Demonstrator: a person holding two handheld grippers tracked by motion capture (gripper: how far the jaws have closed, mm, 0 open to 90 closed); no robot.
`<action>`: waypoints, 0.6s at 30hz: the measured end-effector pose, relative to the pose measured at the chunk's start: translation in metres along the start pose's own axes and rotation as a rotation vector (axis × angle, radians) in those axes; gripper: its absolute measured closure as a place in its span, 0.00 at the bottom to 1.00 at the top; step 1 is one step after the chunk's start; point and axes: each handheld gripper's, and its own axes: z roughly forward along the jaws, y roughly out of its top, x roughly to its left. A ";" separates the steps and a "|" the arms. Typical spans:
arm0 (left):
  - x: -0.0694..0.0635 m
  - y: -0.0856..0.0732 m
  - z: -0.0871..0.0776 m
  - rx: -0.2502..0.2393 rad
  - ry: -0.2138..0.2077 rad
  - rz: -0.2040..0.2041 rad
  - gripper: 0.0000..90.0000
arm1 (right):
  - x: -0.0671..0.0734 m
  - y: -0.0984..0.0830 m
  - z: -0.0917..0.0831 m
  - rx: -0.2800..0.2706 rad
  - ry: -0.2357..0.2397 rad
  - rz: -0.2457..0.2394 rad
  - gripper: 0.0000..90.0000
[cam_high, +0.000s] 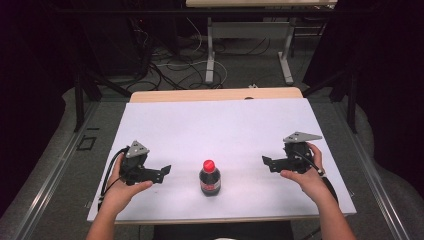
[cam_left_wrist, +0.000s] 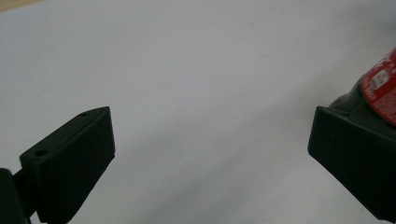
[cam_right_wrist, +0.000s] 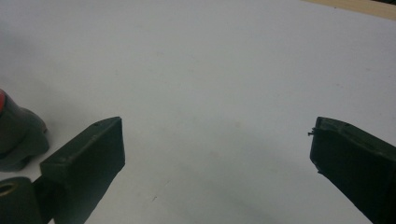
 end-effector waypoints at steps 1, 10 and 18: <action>-0.002 0.002 -0.002 -0.003 -0.006 -0.006 0.00 | 0.002 0.001 -0.002 -0.003 -0.009 -0.007 0.04; -0.025 0.012 -0.013 -0.033 -0.093 -0.017 0.01 | 0.013 0.004 -0.010 -0.016 0.030 -0.024 0.07; -0.047 0.015 -0.001 -0.031 -0.138 0.016 0.01 | 0.019 0.004 -0.009 -0.017 0.032 -0.050 0.07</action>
